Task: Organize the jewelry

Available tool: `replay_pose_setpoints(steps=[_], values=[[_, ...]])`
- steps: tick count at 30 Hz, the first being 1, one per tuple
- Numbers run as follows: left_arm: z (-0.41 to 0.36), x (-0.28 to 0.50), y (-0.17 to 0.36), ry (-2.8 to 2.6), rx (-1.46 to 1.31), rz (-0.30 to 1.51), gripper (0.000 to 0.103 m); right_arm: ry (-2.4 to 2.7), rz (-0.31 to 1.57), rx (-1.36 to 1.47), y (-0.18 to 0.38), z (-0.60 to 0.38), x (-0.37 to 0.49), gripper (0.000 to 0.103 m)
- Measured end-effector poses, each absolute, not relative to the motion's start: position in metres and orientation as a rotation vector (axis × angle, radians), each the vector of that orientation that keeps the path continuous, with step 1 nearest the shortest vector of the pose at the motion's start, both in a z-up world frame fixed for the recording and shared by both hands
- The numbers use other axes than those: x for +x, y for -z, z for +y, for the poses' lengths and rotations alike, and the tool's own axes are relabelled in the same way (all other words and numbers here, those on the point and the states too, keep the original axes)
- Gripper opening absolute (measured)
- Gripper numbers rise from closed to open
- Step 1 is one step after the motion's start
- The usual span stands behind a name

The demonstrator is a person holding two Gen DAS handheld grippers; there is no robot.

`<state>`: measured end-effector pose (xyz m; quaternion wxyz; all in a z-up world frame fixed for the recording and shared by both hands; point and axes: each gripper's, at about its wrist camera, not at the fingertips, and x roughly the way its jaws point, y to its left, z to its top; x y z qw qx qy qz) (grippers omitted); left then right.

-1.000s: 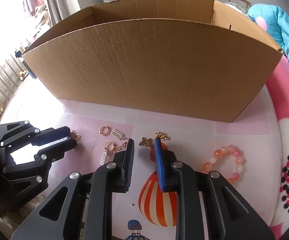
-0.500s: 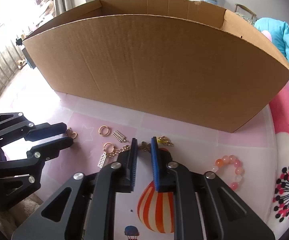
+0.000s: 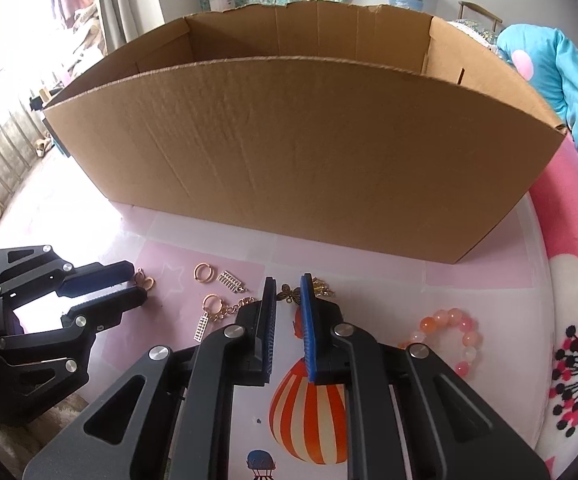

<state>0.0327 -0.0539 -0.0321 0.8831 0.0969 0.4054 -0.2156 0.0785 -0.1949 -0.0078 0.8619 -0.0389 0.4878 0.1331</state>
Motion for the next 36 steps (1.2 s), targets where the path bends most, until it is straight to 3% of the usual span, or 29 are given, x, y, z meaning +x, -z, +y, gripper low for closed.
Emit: replay_pose_setpoints(steps=[9, 14, 19, 23, 27, 28, 29, 36], values=[[-0.055, 0.035, 0.031, 0.445, 0.213, 0.853, 0.017, -0.294, 1.010, -0.059, 0.008, -0.204, 0.073, 0.012], [-0.058, 0.042, 0.032, 0.432, 0.226, 0.871, 0.026, -0.303, 1.004, -0.038, 0.007, -0.205, 0.071, 0.012], [-0.059, 0.045, 0.032, 0.422, 0.226, 0.887, 0.026, -0.310, 0.999, -0.016, 0.008, -0.209, 0.070, 0.012], [-0.061, 0.043, 0.031, 0.429, 0.231, 0.892, 0.016, -0.316, 0.997, 0.004, 0.009, -0.213, 0.071, 0.012], [-0.065, 0.040, 0.031, 0.421, 0.250, 0.888, 0.013, -0.325, 0.988, 0.028, 0.008, -0.218, 0.071, 0.012], [-0.066, 0.040, 0.030, 0.427, 0.250, 0.887, 0.003, -0.328, 0.985, 0.032, 0.008, -0.218, 0.071, 0.012], [-0.067, 0.039, 0.030, 0.423, 0.255, 0.889, 0.000, -0.331, 0.982, 0.035, 0.007, -0.219, 0.070, 0.012], [-0.067, 0.034, 0.030, 0.410, 0.267, 0.892, 0.000, -0.337, 0.943, 0.048, -0.003, -0.223, 0.059, 0.012]])
